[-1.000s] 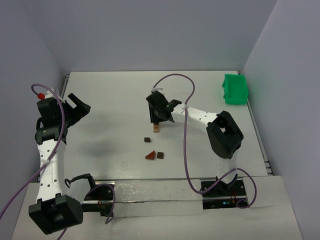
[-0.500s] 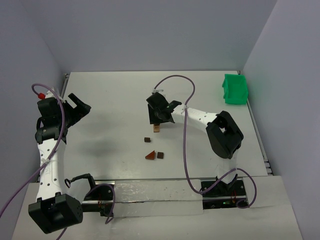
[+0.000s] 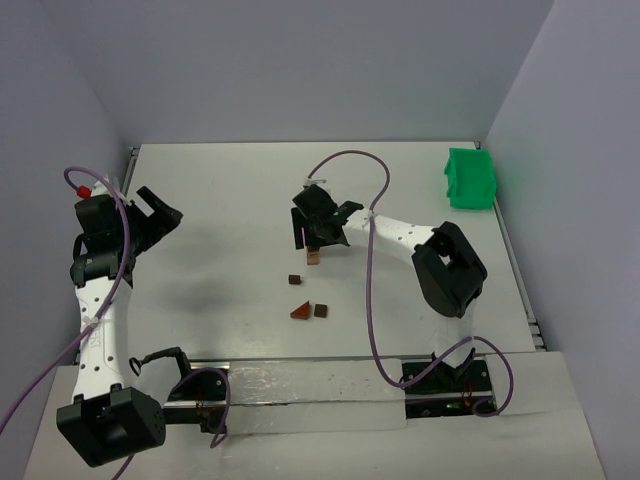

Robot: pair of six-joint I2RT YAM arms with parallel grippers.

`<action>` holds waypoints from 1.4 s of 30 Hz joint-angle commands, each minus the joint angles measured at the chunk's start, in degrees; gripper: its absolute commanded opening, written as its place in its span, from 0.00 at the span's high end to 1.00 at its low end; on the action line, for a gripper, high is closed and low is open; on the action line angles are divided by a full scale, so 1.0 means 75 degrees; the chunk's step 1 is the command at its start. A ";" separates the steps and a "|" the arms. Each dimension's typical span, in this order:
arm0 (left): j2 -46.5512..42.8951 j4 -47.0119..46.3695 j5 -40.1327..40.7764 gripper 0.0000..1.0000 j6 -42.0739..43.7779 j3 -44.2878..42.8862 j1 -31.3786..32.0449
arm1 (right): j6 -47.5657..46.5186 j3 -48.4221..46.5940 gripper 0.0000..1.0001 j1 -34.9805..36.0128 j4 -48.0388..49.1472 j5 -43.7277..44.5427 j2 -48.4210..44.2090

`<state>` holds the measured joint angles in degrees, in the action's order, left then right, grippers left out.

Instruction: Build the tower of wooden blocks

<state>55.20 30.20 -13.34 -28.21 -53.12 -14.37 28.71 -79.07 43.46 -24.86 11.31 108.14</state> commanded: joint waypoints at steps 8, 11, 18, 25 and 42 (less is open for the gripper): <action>-0.0061 -0.0257 -0.0108 0.01 0.0095 -0.0063 -0.0041 | 0.0213 -0.0759 0.27 -0.0137 -0.0135 0.0091 0.0361; -0.0071 -0.0276 -0.0116 0.01 0.0097 -0.0046 -0.0033 | 0.0314 -0.0944 0.27 -0.0162 -0.0264 0.0039 0.0551; -0.0096 -0.0253 -0.0096 0.01 0.0105 -0.0064 -0.0041 | 0.0479 -0.1288 0.24 -0.0172 -0.0523 0.0015 0.0932; -0.0128 -0.0264 -0.0108 0.01 0.0093 -0.0032 -0.0041 | 0.0627 -0.1338 0.24 -0.0242 -0.0611 0.0016 0.1229; -0.0124 -0.0294 -0.0084 0.01 0.0087 -0.0001 -0.0041 | 0.0935 -0.1399 0.36 -0.0404 -0.0734 -0.0201 0.1654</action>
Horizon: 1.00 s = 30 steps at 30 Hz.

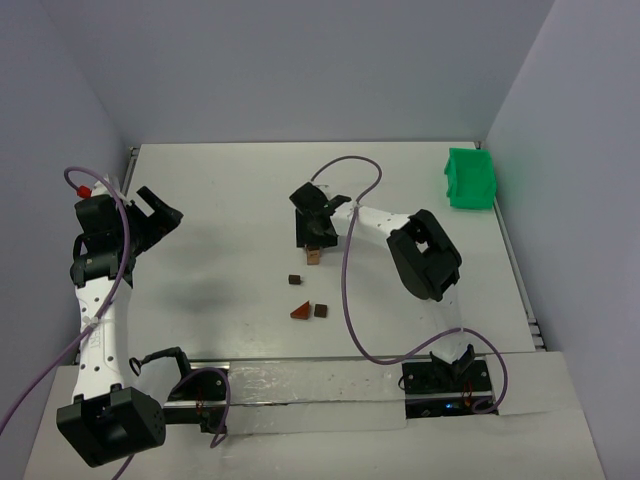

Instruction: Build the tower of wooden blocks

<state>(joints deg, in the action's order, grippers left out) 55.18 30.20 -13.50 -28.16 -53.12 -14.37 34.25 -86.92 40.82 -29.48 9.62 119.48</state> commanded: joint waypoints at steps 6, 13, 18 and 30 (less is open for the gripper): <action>-0.0089 -0.0288 -0.0087 0.01 0.0087 -0.0007 -0.0038 | 0.0374 -0.0305 0.41 -0.0040 -0.0161 -0.0089 0.0122; -0.0096 -0.0299 -0.0099 0.01 0.0082 -0.0007 -0.0034 | 0.0547 -0.0270 0.45 -0.0024 -0.0222 -0.0012 0.0124; -0.0091 -0.0300 -0.0111 0.01 0.0086 0.0005 -0.0029 | 0.0613 -0.0258 0.46 0.0044 -0.0252 0.0077 0.0087; -0.0080 -0.0323 -0.0143 0.01 0.0066 0.0017 -0.0029 | 0.0510 -0.0344 0.46 0.0265 -0.0297 0.0344 -0.0031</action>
<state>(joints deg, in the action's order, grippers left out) 55.18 30.20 -13.71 -28.16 -53.12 -14.37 37.87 -87.11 41.79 -30.98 9.57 119.50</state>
